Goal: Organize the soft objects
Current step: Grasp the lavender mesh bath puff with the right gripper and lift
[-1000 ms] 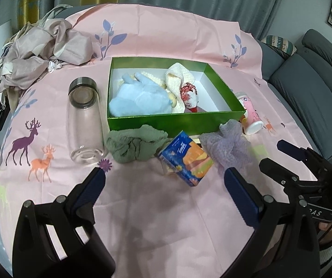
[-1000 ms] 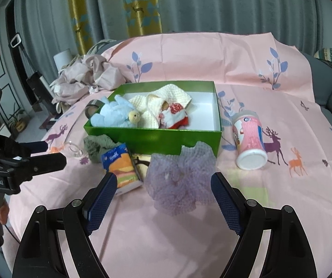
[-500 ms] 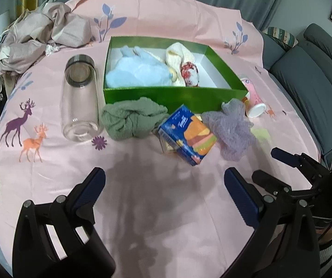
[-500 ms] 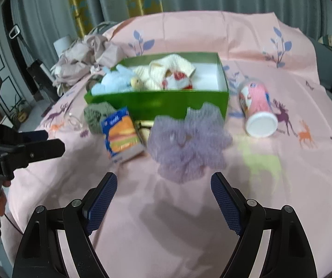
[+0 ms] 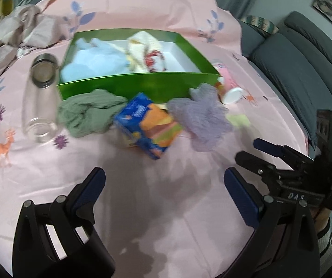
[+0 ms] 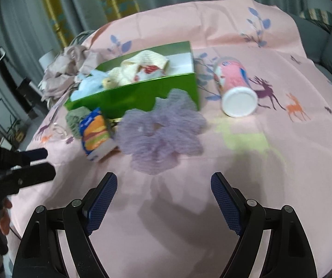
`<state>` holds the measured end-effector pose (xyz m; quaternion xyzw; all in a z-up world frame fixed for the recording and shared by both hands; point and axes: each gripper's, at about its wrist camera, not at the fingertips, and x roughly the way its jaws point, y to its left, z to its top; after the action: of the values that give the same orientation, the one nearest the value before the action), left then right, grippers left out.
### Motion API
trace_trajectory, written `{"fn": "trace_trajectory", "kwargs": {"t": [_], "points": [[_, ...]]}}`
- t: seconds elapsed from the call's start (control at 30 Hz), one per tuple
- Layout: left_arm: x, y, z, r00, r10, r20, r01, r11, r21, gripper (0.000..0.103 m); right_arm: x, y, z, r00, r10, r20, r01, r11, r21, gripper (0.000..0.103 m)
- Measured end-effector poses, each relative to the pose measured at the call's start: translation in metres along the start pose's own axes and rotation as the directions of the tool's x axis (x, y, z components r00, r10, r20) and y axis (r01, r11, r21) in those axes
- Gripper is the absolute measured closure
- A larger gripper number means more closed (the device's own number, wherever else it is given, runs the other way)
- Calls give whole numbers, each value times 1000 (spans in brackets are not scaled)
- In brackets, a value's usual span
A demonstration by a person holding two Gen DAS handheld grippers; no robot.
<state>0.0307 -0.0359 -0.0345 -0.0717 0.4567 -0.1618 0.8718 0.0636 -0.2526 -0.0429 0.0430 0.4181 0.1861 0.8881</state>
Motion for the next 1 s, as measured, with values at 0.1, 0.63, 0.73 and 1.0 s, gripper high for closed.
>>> {"fn": "trace_trajectory", "kwargs": {"t": [0.1, 0.63, 0.73, 1.0], "points": [[10, -11, 1, 999, -38, -14, 38, 999, 16, 1, 1, -15, 2, 999, 39, 9, -40, 997, 73, 19], [74, -56, 25, 992, -77, -99, 89, 990, 113, 19, 41, -51, 35, 971, 237, -10, -230, 950, 210, 20], [89, -59, 30, 991, -57, -119, 72, 990, 122, 25, 52, -51, 42, 968, 249, -28, -239, 951, 196, 26], [105, -47, 36, 989, -69, -130, 79, 994, 70, 76, 77, -48, 46, 946, 311, -88, -291, 937, 191, 74]]}}
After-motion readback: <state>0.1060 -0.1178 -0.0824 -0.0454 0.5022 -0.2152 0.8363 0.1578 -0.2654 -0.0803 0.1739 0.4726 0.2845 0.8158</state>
